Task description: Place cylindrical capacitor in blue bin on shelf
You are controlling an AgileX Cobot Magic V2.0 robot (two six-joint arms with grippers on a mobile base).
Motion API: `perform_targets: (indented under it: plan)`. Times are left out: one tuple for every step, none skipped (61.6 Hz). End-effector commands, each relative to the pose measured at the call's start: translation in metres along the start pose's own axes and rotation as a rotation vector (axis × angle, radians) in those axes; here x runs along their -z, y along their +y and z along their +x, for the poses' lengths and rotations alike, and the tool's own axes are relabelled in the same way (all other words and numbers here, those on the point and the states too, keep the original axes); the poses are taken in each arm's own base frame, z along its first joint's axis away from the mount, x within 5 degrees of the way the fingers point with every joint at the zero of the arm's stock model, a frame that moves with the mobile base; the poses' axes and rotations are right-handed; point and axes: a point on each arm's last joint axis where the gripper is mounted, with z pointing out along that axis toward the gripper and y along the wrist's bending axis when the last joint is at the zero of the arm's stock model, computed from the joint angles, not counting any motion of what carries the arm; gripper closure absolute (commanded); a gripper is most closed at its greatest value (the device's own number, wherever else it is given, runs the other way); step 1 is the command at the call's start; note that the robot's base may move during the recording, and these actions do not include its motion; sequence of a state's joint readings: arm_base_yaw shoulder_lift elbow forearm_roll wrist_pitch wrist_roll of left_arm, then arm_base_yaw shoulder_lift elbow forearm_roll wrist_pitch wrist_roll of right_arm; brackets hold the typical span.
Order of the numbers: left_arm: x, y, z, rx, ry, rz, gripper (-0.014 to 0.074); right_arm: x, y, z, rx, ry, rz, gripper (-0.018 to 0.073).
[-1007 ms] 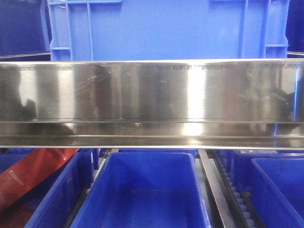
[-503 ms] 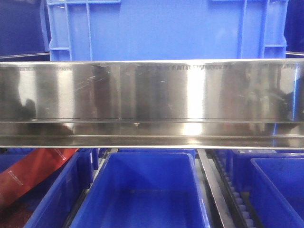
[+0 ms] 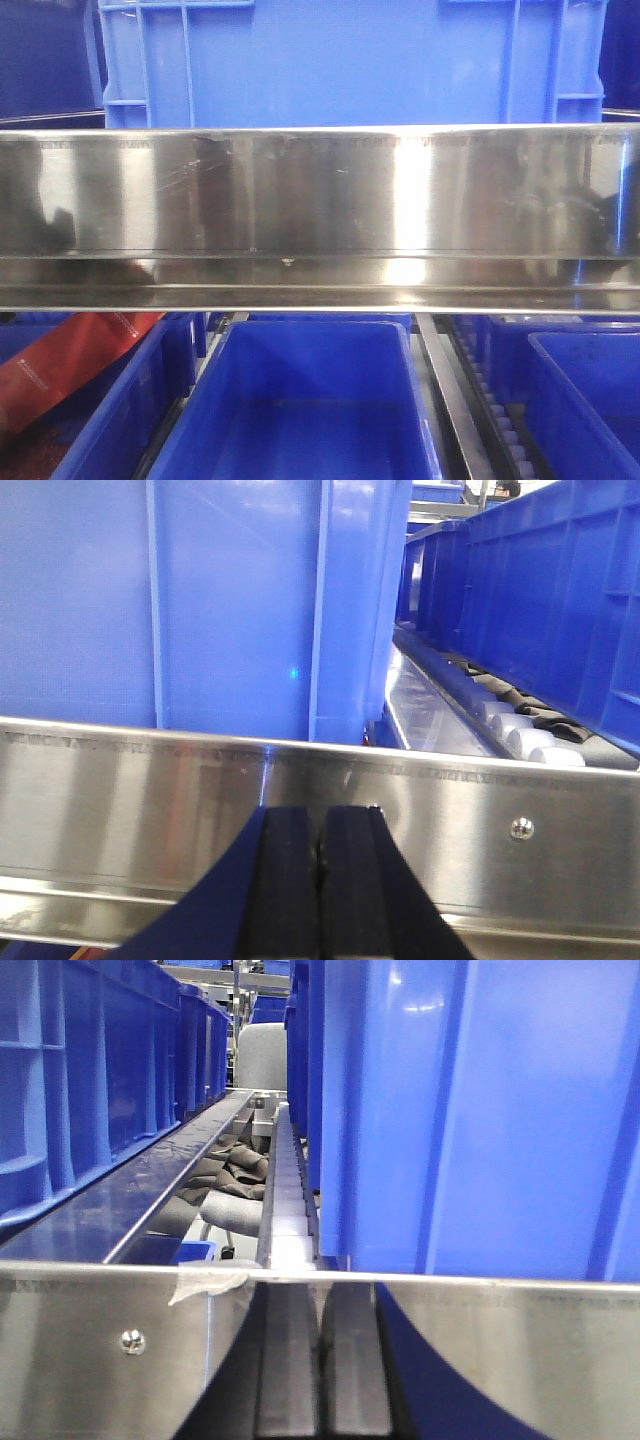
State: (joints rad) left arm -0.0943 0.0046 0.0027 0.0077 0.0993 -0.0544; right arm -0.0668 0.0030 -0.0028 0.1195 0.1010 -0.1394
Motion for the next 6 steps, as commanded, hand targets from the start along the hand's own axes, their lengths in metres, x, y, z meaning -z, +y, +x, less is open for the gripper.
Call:
perform_targets:
  plan:
    - [0.0005,-0.0001,-0.0030,0.002,-0.028,0.001,0.0707,0.0001,-0.0005,-0.0013,0.009,-0.023,0.007,0.0720]
    - [0.0005,-0.0001,-0.0030,0.002,-0.028,0.001,0.0707,0.0001,-0.0005,-0.0013,0.009,-0.023,0.007,0.0720]
    - [0.0005,-0.0001,-0.0030,0.002,-0.028,0.001,0.0707,0.0001,-0.0005,-0.0013,0.009,-0.023,0.007,0.0720]
    - [0.0005,-0.0001,-0.0030,0.002,-0.028,0.001,0.0707,0.0001,-0.0005,-0.0013,0.009,-0.023,0.007,0.0720]
    - [0.0005,-0.0001,-0.0030,0.002,-0.028,0.001,0.0707,0.0001,-0.0005,-0.0013,0.009,-0.023,0.007,0.0720]
    - [0.0005,-0.0001,-0.0030,0.002,-0.028,0.001,0.0707,0.0001,-0.0005,-0.0013,0.009,-0.023,0.007,0.0720]
